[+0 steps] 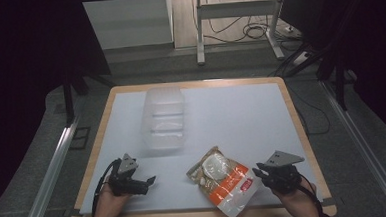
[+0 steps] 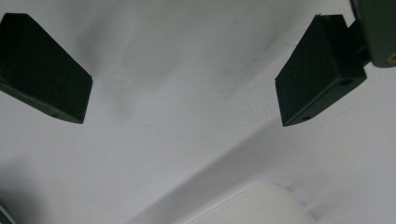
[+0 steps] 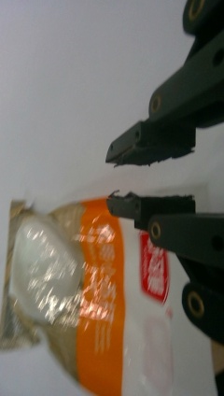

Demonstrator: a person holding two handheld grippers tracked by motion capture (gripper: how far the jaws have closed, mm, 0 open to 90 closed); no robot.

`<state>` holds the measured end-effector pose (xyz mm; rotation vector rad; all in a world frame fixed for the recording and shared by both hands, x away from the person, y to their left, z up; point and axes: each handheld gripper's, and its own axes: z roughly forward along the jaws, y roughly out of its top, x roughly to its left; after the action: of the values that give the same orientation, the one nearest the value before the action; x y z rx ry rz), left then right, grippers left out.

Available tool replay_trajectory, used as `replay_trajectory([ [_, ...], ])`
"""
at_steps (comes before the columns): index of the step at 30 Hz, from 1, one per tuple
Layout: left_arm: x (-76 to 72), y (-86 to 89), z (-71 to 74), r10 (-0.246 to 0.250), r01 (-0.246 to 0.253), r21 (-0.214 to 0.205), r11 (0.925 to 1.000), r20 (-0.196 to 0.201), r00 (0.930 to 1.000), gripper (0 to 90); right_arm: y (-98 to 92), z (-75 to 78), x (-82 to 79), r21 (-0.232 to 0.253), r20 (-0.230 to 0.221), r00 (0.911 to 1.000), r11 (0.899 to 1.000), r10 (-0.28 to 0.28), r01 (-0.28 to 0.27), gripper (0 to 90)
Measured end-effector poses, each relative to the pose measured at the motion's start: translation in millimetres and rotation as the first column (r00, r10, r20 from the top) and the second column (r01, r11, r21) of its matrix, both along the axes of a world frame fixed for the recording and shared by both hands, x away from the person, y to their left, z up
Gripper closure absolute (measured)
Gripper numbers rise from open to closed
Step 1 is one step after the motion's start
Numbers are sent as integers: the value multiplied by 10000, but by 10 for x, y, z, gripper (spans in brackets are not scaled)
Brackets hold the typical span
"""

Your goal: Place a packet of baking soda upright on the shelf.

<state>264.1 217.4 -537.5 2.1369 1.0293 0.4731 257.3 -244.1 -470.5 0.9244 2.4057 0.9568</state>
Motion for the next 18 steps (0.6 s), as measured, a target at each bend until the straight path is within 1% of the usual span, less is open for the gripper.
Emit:
replay_trajectory([
  [1,-1,-4,0,-8,8,-43,10000,11,10000,39,66,7,-20,168,-67,9995,9994,298,-296,838],
  [2,-1,-3,1,-34,35,-63,10000,17,10000,37,92,8,-26,191,-95,9991,9990,407,-405,857],
  [3,-1,-3,1,-34,35,-63,10000,17,10000,35,92,8,-26,191,-95,9991,9990,407,-405,857],
  [4,-1,-1,4,-57,58,-80,10000,56,10000,35,182,-4,-49,278,-167,9977,9975,657,-652,872],
  [5,-1,-1,4,-57,58,-80,10000,56,10000,34,182,-4,-49,278,-167,9977,9975,657,-652,872],
  [6,-2,0,7,-53,54,-119,9999,78,10000,34,213,-12,-55,301,-188,9968,9966,776,-770,877],
  [9,-5,1,9,-31,34,-213,9998,172,9998,31,351,-44,-92,301,-363,9929,9932,1132,-1122,887],
  [10,-4,2,10,-39,42,-222,9997,176,9998,30,424,-62,-114,278,-428,9905,9912,1308,-1297,889],
  [11,-3,1,10,-35,39,-213,9998,187,9998,30,424,-62,-114,278,-428,9905,9912,1308,-1297,889],
  [12,0,1,8,-55,59,-194,9998,179,9998,29,487,-86,-128,324,-519,9889,9899,1396,-1380,889],
  [13,0,1,8,-55,59,-194,9998,179,9998,28,487,-86,-128,324,-519,9889,9899,1396,-1380,889],
  [14,-1,-1,9,-70,73,-191,9998,192,9998,28,548,-112,-144,269,-557,9873,9887,1486,-1473,888],
  [15,-1,-1,9,-70,73,-191,9998,192,9998,28,548,-112,-144,269,-557,9873,9887,1486,-1473,888],
  [16,-2,-4,10,-59,63,-166,9998,218,9997,28,612,-138,-157,293,-652,9855,9875,1568,-1551,884],
  [17,-2,-4,10,-59,63,-166,9998,218,9997,28,612,-138,-157,293,-652,9855,9875,1568,-1551,884],
  [18,-1,-5,10,-51,54,-159,9999,211,9998,28,682,-162,-178,300,-742,9818,9845,1747,-1729,877],
])
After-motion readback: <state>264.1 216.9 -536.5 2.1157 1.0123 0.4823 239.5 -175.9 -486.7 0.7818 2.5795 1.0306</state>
